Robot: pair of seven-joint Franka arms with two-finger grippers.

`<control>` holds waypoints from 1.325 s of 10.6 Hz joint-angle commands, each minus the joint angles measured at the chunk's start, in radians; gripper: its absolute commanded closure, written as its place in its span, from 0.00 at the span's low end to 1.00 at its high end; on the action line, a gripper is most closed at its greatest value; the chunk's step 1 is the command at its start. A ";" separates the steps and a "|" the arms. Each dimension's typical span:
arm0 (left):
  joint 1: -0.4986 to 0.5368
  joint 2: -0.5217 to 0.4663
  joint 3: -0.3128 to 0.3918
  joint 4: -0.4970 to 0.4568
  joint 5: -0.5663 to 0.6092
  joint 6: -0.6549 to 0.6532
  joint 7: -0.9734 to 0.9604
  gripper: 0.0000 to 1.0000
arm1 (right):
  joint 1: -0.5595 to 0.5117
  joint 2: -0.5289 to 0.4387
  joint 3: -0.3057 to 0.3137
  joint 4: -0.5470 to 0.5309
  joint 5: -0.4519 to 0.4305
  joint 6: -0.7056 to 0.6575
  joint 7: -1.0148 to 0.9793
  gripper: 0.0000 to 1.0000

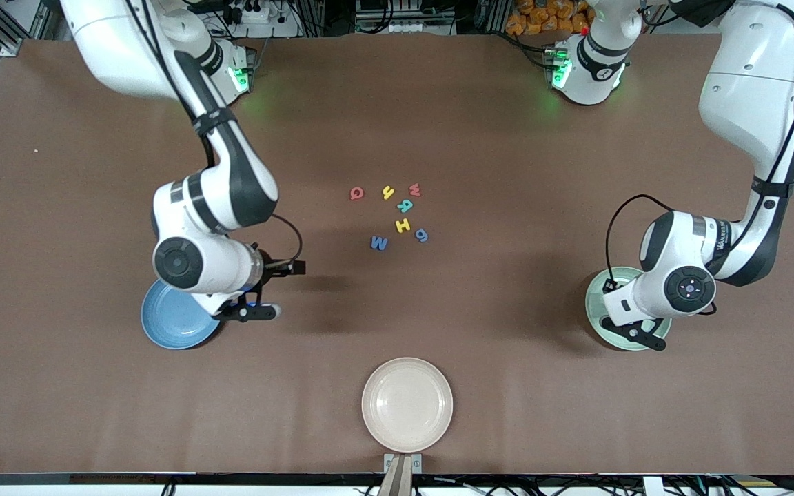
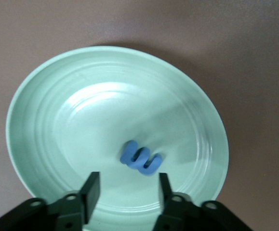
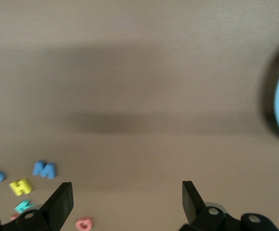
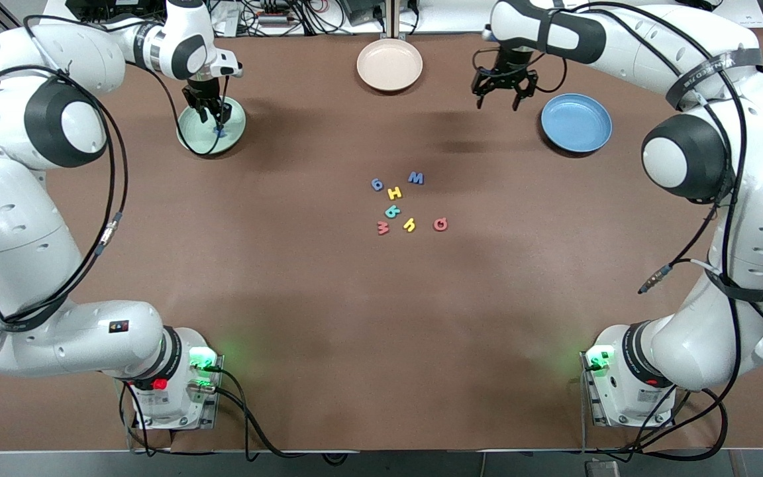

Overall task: Sort uppercase to blue plate, lowercase to green plate
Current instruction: 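Open the left gripper to drop the blue letter on the green plate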

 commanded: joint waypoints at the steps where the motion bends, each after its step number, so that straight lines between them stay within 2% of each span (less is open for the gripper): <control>1: -0.005 -0.035 -0.002 -0.007 -0.073 -0.004 0.021 0.00 | 0.041 -0.024 -0.007 -0.024 0.007 -0.016 0.027 0.00; 4: -0.112 -0.149 -0.013 -0.002 -0.104 -0.128 -0.115 0.00 | 0.058 -0.019 -0.007 -0.026 0.007 -0.025 0.043 0.00; 7: -0.151 -0.274 -0.014 -0.002 -0.145 -0.194 -0.119 0.00 | 0.118 -0.010 -0.008 -0.026 0.005 0.020 0.197 0.00; 11: -0.126 -0.452 -0.016 0.006 -0.185 -0.358 -0.105 0.00 | 0.210 0.080 -0.008 -0.025 -0.007 0.209 0.408 0.00; 13: -0.126 -0.515 -0.011 0.006 -0.196 -0.366 -0.093 0.00 | 0.241 0.112 -0.010 -0.028 -0.022 0.249 0.409 0.00; 14: -0.125 -0.531 -0.003 0.006 -0.245 -0.366 -0.105 0.00 | 0.250 0.125 -0.010 -0.029 -0.026 0.255 0.411 0.00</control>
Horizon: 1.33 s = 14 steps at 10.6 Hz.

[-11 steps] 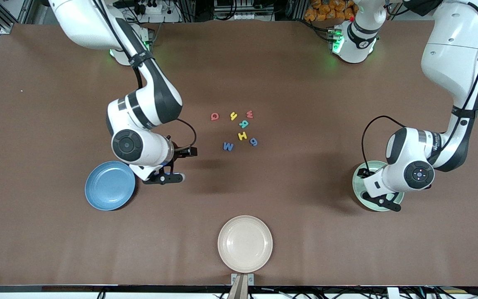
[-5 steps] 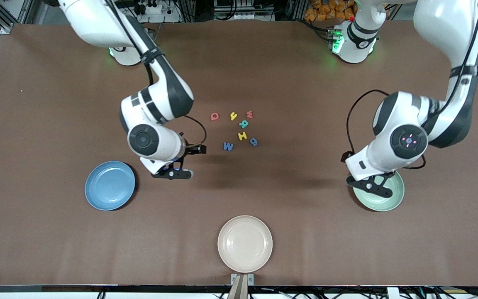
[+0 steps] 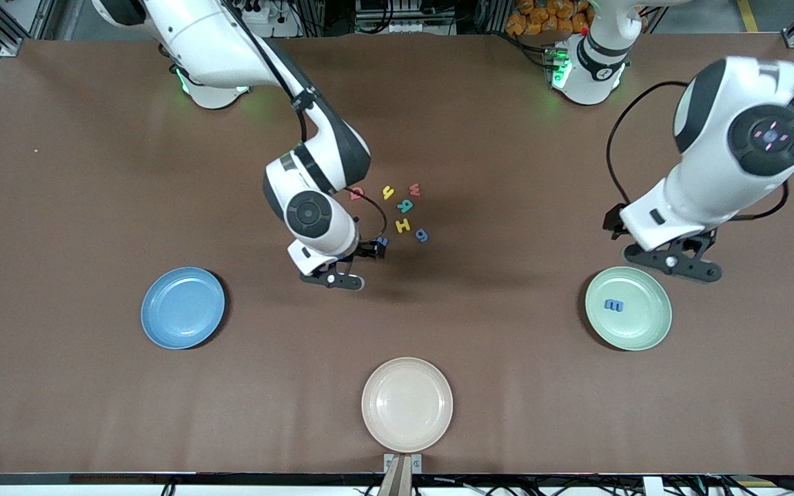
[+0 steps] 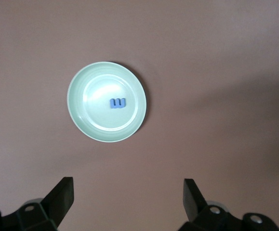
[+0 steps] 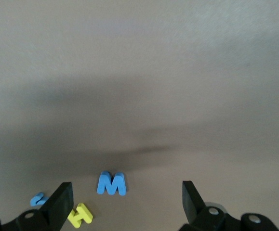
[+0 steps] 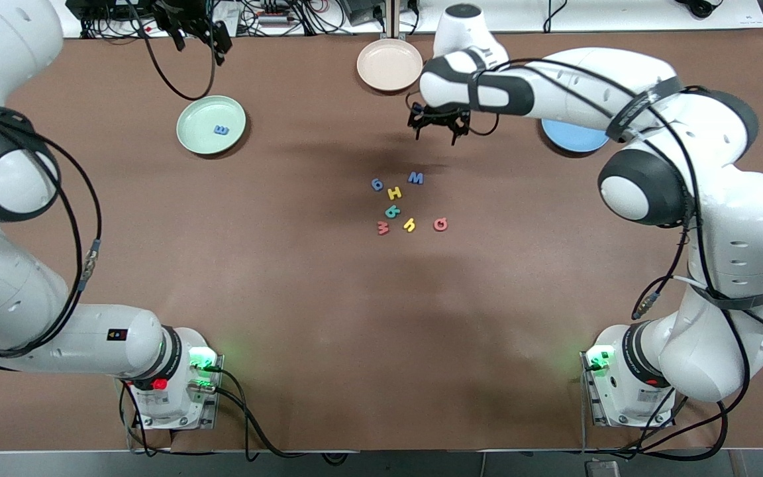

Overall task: Sort uppercase to blue plate, lowercase to green plate
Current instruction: 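Lower the right gripper to the blue M while the left gripper withdraws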

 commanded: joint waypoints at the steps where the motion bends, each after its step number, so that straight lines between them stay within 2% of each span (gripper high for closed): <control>1: 0.012 -0.041 0.014 -0.025 -0.098 -0.002 -0.013 0.00 | 0.023 0.027 -0.008 0.005 -0.020 0.014 0.042 0.00; 5: 0.068 -0.027 0.014 -0.008 -0.136 -0.001 -0.021 0.00 | 0.066 0.062 -0.009 -0.029 -0.049 0.089 0.131 0.00; 8: 0.058 -0.037 -0.001 -0.004 -0.134 -0.001 -0.021 0.00 | 0.078 0.063 -0.009 -0.076 -0.049 0.152 0.153 0.00; 14: 0.060 -0.029 -0.003 -0.016 -0.134 -0.019 -0.010 0.00 | 0.124 0.076 -0.009 -0.081 -0.048 0.181 0.229 0.00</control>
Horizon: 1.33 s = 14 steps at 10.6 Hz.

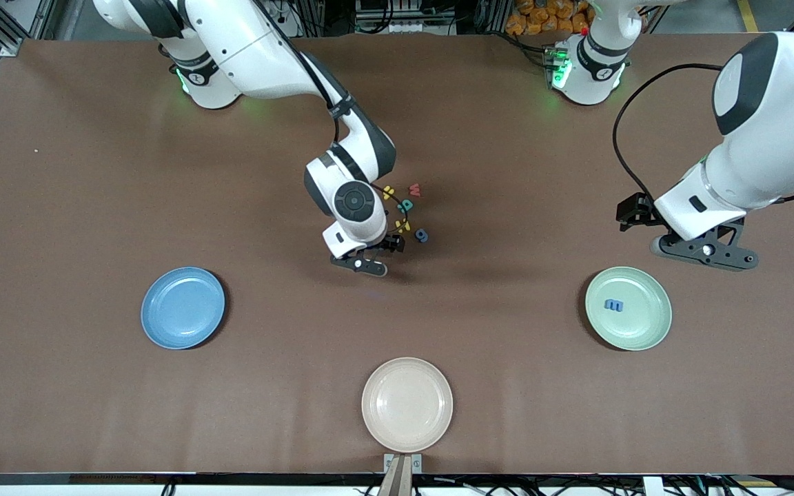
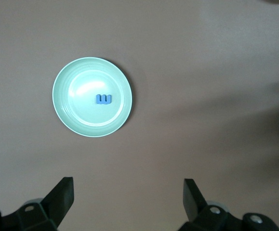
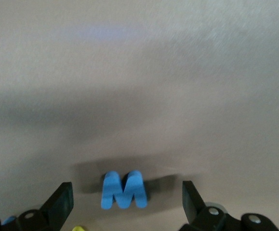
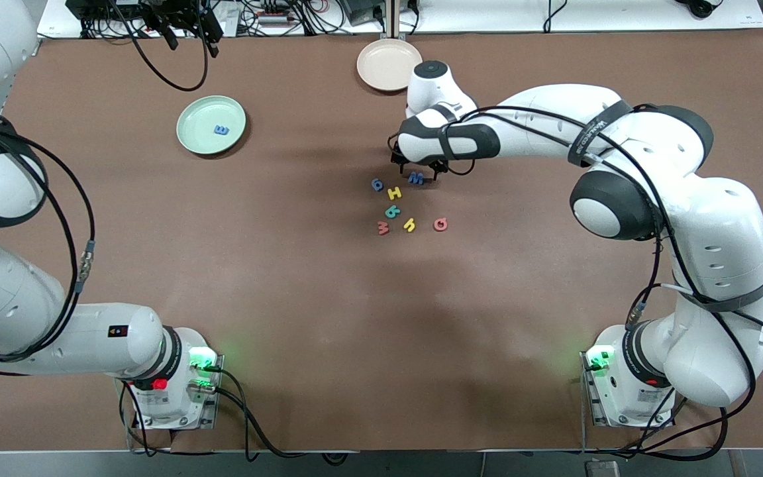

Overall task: Sort uppercase to blue plate, lowercase to green plate
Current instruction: 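Lower the right gripper to the blue M while the left gripper withdraws, then grasp the blue foam M with the right gripper and lift it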

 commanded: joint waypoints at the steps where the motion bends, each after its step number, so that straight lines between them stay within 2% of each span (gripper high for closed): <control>1: 0.003 -0.008 -0.001 -0.005 -0.019 -0.023 0.005 0.00 | 0.013 0.000 -0.008 -0.007 -0.014 0.015 0.034 0.00; 11: 0.001 -0.005 -0.001 -0.005 -0.019 -0.031 -0.003 0.00 | 0.013 0.012 -0.008 -0.010 -0.019 0.047 0.020 0.00; 12: 0.001 -0.005 -0.001 -0.005 -0.019 -0.031 -0.003 0.00 | 0.013 0.012 -0.008 -0.017 -0.019 0.050 0.022 0.15; 13: 0.001 -0.003 -0.001 -0.005 -0.019 -0.031 -0.001 0.00 | 0.013 0.012 -0.006 -0.031 -0.017 0.085 0.023 0.77; 14: 0.001 0.000 -0.001 -0.005 -0.018 -0.031 -0.001 0.00 | 0.027 0.010 -0.006 -0.054 -0.014 0.132 0.029 1.00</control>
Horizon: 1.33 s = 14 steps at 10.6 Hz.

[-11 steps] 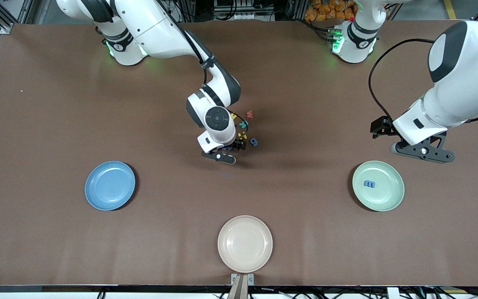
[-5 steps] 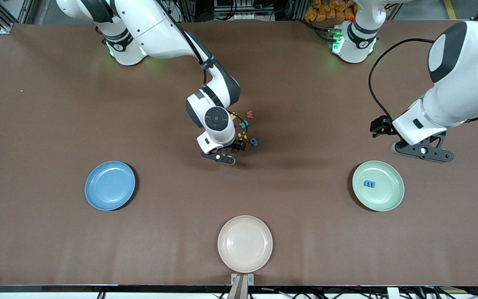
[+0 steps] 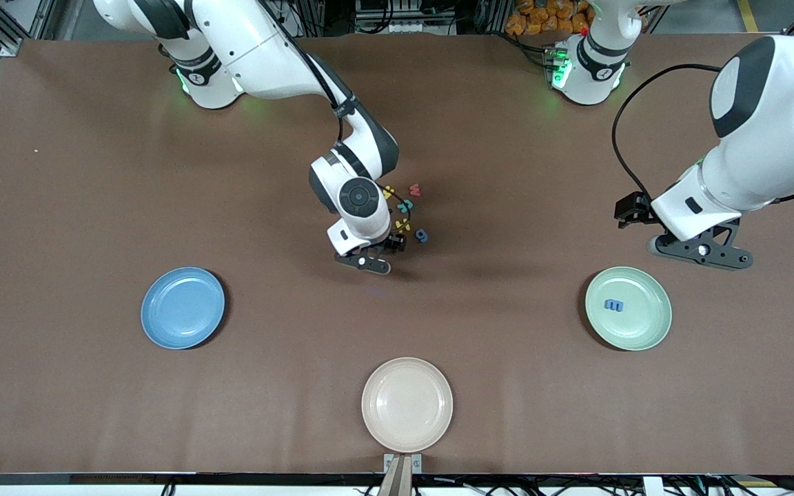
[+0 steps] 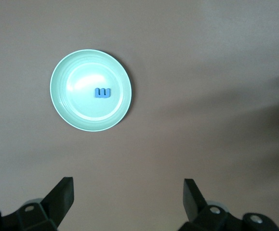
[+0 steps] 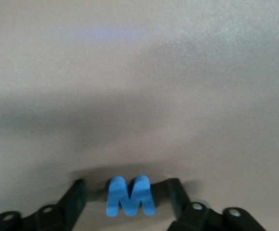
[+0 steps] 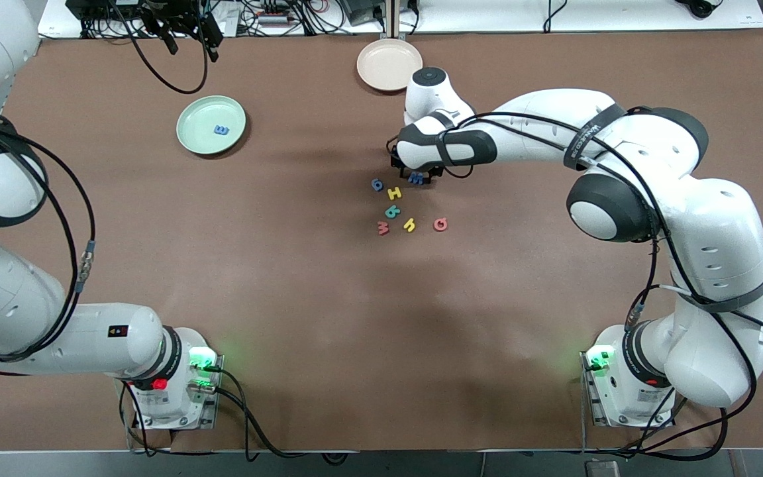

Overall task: Sort uppercase to blue plate, lowercase to green plate
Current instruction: 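Grasp the blue foam M with the right gripper and lift it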

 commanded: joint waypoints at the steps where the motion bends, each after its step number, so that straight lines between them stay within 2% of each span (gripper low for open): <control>1: 0.001 0.000 -0.001 0.000 -0.018 -0.012 -0.001 0.00 | 0.021 0.003 -0.004 -0.049 -0.012 0.088 0.021 1.00; 5: -0.005 0.002 -0.001 0.005 -0.019 -0.010 -0.006 0.00 | 0.013 -0.015 -0.002 -0.048 -0.012 0.076 -0.002 1.00; 7: -0.029 0.013 -0.002 0.008 -0.021 -0.007 -0.012 0.00 | -0.054 -0.058 -0.004 -0.028 -0.010 0.014 -0.115 1.00; 9: -0.074 0.022 -0.005 0.011 -0.025 -0.001 -0.026 0.00 | -0.161 -0.089 -0.005 0.018 -0.010 -0.108 -0.303 1.00; 11: -0.130 0.057 -0.005 0.011 -0.070 0.027 -0.094 0.00 | -0.301 -0.114 -0.008 0.024 -0.017 -0.162 -0.558 1.00; 12: -0.190 0.078 -0.005 0.011 -0.070 0.048 -0.137 0.00 | -0.361 -0.118 -0.010 0.024 -0.020 -0.191 -0.670 1.00; 14: -0.297 0.126 -0.004 0.011 -0.062 0.100 -0.270 0.00 | -0.441 -0.118 -0.065 0.024 -0.050 -0.214 -0.883 1.00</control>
